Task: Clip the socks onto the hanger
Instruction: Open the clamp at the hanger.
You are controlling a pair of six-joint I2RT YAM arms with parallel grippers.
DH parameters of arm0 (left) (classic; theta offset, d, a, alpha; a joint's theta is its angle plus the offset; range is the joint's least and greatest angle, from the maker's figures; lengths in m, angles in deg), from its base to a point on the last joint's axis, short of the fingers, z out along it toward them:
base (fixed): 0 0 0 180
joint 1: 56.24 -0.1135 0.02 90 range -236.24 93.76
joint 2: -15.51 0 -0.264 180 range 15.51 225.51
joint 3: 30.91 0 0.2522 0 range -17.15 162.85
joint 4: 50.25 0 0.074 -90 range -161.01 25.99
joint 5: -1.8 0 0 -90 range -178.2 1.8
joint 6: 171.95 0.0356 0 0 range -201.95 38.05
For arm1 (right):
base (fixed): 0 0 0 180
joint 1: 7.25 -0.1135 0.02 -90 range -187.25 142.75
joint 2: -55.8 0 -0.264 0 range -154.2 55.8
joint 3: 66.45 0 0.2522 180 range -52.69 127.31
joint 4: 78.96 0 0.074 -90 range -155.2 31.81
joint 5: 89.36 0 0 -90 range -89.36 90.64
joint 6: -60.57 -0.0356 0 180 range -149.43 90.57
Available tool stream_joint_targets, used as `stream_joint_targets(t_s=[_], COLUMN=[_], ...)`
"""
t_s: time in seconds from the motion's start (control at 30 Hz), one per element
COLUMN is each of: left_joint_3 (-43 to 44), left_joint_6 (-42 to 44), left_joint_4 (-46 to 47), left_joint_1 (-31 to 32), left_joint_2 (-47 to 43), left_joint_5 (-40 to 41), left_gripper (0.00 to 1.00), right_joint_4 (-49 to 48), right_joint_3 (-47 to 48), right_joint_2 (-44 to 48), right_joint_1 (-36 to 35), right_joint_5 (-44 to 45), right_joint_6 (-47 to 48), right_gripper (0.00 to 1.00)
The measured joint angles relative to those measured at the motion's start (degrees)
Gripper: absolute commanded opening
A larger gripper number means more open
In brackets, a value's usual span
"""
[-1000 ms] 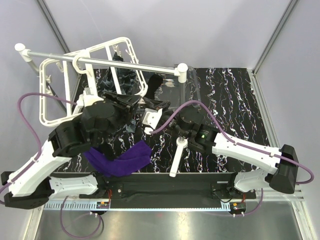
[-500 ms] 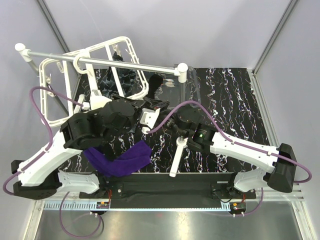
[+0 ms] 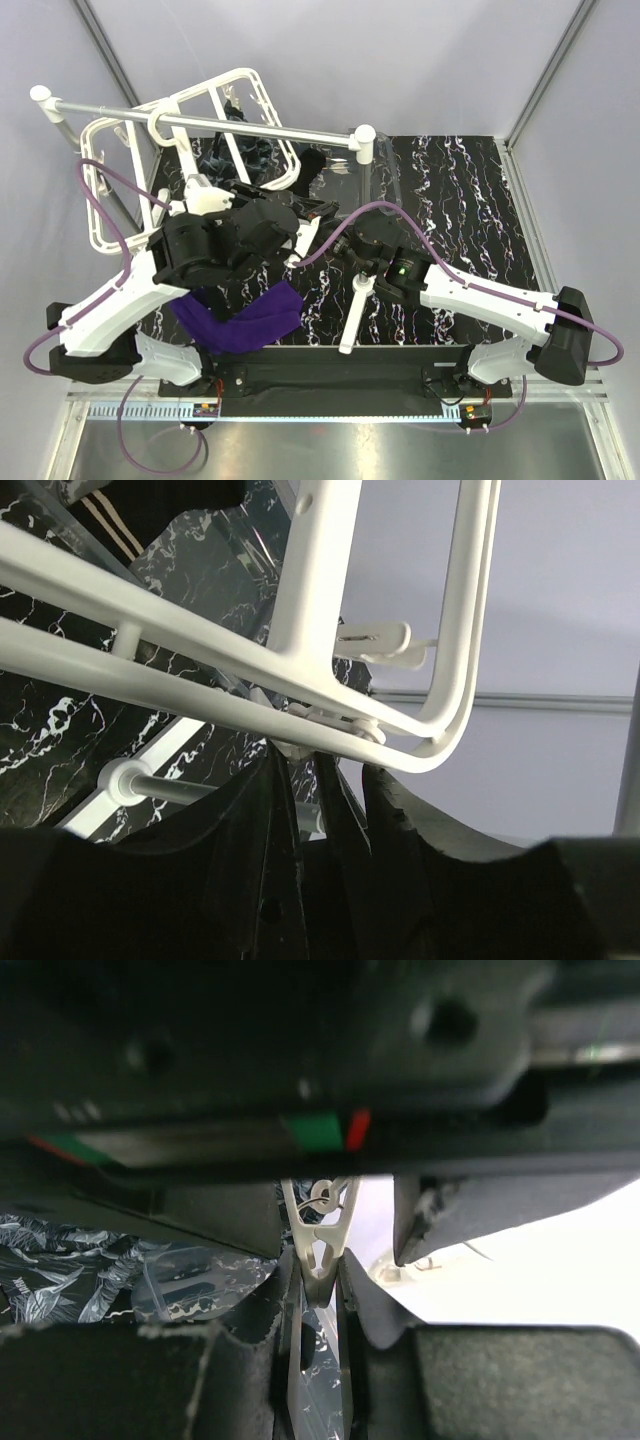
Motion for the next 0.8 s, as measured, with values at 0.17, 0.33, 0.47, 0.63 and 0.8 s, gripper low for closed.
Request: stream_joint_targets(t_s=[0.17,0.33,0.47,0.63,0.8], left_joint_3=[0.7,1.4,1.3,0.1,-0.9], left_joint_6=[-1.2,-2.6,-3.2,-3.6,-4.0], left_joint_4=[-0.8,-1.0,-1.0,-0.9,-0.5], left_joint_1=[0.2,0.4,0.5,0.5,0.7], left_joint_2=[1.0,1.5,1.5,0.9,0.3], left_joint_5=[1.6,2.4,3.0,3.7,4.0], left_gripper=[0.46,0.46,0.46,0.45,0.46], right_joint_4=[-0.1,-1.4,-3.3,-3.5,-1.0], right_joint_3=[0.0,-0.9,-2.7,-3.2,-3.2], right_joint_2=[0.0,0.6,1.9,2.9,4.2], right_joint_1=[0.0,0.0,0.0,0.0,0.0], right_joint_5=[0.0,0.0,0.1,0.8,0.2], right_joint_6=[0.0,-0.3,-0.7,-1.2,-1.6], right_gripper=[0.00,0.00,0.00,0.00,0.00])
